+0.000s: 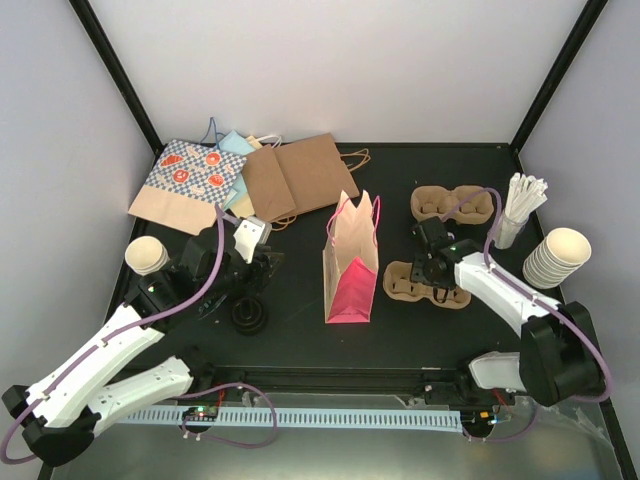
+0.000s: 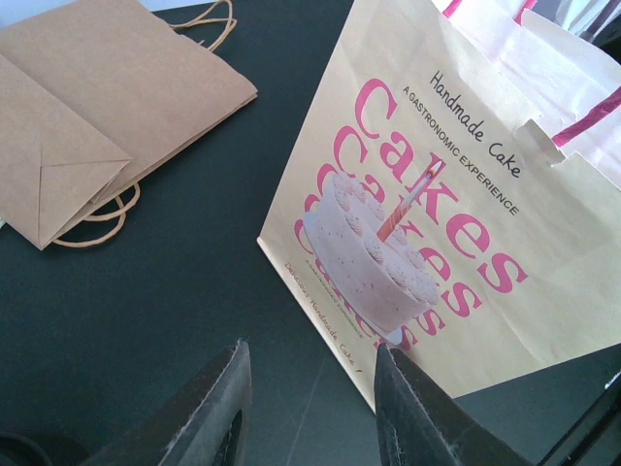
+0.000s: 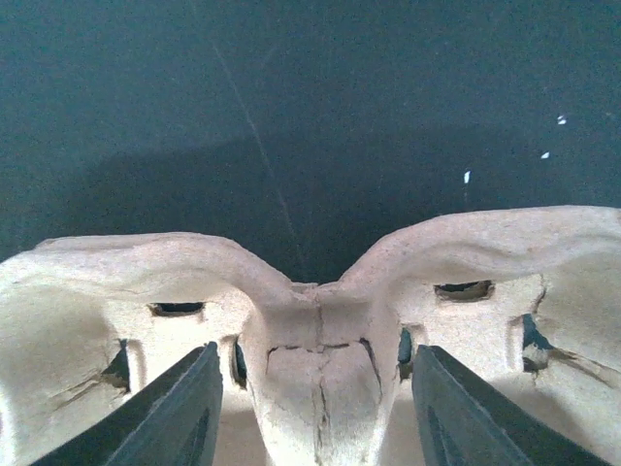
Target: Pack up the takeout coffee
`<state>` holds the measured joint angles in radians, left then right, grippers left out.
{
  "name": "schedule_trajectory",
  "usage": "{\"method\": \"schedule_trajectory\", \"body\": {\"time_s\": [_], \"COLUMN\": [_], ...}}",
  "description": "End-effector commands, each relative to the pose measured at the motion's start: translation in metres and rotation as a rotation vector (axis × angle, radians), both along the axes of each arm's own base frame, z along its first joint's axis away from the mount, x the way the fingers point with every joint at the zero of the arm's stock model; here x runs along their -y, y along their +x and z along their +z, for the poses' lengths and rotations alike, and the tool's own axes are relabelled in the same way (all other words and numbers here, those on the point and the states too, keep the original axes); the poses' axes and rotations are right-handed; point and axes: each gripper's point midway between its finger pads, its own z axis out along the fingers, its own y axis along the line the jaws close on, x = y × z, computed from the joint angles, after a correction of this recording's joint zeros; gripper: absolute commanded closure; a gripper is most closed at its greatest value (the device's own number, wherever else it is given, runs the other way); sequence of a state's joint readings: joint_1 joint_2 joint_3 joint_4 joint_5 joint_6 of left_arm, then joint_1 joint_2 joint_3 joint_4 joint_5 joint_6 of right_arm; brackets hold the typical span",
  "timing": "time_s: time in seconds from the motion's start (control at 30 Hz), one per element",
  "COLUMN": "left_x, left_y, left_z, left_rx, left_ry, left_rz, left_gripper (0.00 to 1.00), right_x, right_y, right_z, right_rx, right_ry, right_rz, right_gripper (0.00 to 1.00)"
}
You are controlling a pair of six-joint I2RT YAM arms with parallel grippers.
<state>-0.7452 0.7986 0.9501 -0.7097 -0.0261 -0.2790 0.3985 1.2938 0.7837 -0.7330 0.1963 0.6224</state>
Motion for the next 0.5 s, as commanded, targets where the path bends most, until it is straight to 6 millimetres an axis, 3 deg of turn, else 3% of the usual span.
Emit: {"method": "schedule_trajectory", "body": {"time_s": [0.0, 0.13, 0.47], "left_x": [-0.001, -0.003, -0.004], "left_y": [0.002, 0.002, 0.002], "left_z": [0.022, 0.020, 0.021], "left_rx": [0.048, 0.045, 0.048], "left_ry": [-0.022, -0.018, -0.022], "left_rz": [0.001, 0.007, 0.013], "left_gripper": [0.62, 0.62, 0.62], "right_x": [-0.002, 0.001, 0.002], "right_y": [0.003, 0.002, 0.000], "right_z": [-0.010, -0.013, 0.023], "right_rx": [-0.015, -0.025, 0.037], "right_ry": [0.000, -0.019, 0.003], "right_rz": [0.013, 0.008, 0.005], "right_gripper": [0.44, 0.52, 0.75]}}
